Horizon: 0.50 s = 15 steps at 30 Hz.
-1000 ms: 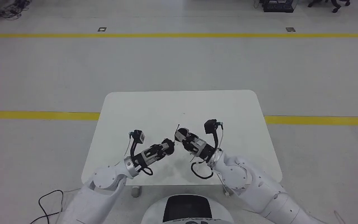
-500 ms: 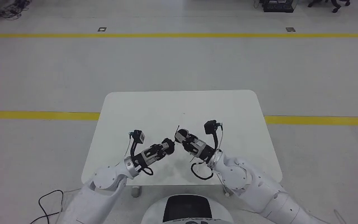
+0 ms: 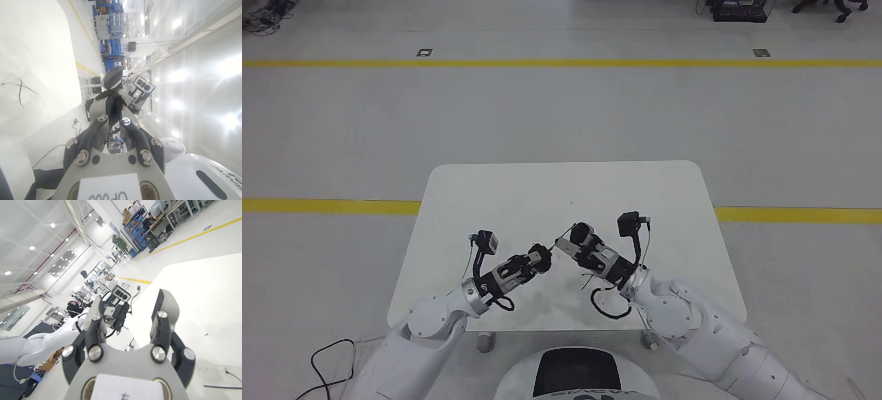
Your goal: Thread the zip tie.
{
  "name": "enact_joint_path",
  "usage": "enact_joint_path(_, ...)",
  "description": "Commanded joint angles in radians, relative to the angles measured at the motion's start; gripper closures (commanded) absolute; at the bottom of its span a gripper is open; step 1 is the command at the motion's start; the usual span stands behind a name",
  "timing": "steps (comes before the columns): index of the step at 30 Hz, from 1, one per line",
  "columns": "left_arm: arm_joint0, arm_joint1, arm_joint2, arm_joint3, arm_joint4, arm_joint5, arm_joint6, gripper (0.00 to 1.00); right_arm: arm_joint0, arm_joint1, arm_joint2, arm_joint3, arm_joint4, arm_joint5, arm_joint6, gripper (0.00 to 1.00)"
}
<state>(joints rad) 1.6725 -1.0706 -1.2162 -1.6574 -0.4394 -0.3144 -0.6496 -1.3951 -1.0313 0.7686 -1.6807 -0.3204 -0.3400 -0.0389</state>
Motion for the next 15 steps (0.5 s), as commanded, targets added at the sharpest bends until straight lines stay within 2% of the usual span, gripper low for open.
enact_joint_path(1, -0.004, 0.002, -0.007, -0.002, 0.011, -0.015, -0.003, 1.0, 0.0, 0.0, 0.0, -0.001, 0.001, 0.0, 0.001, 0.0)
enact_joint_path(9, -0.005, 0.002, -0.008, -0.002, 0.018, -0.017, -0.003, 1.0, 0.0, 0.0, 0.0, -0.001, 0.001, 0.0, 0.001, 0.0)
enact_joint_path(11, -0.014, -0.001, -0.007, 0.015, -0.049, 0.006, 0.018, 1.0, -0.008, -0.002, 0.012, -0.024, 0.084, 0.0, -0.002, 0.0)
enact_joint_path(12, -0.026, -0.003, -0.013, 0.028, -0.08, 0.0, 0.023, 1.0, -0.009, 0.001, 0.024, -0.035, 0.139, 0.0, 0.021, 0.0)
enact_joint_path(15, -0.037, -0.009, -0.013, 0.051, -0.221, -0.005, 0.001, 1.0, -0.017, 0.011, 0.056, -0.062, 0.24, 0.0, 0.088, 0.0)
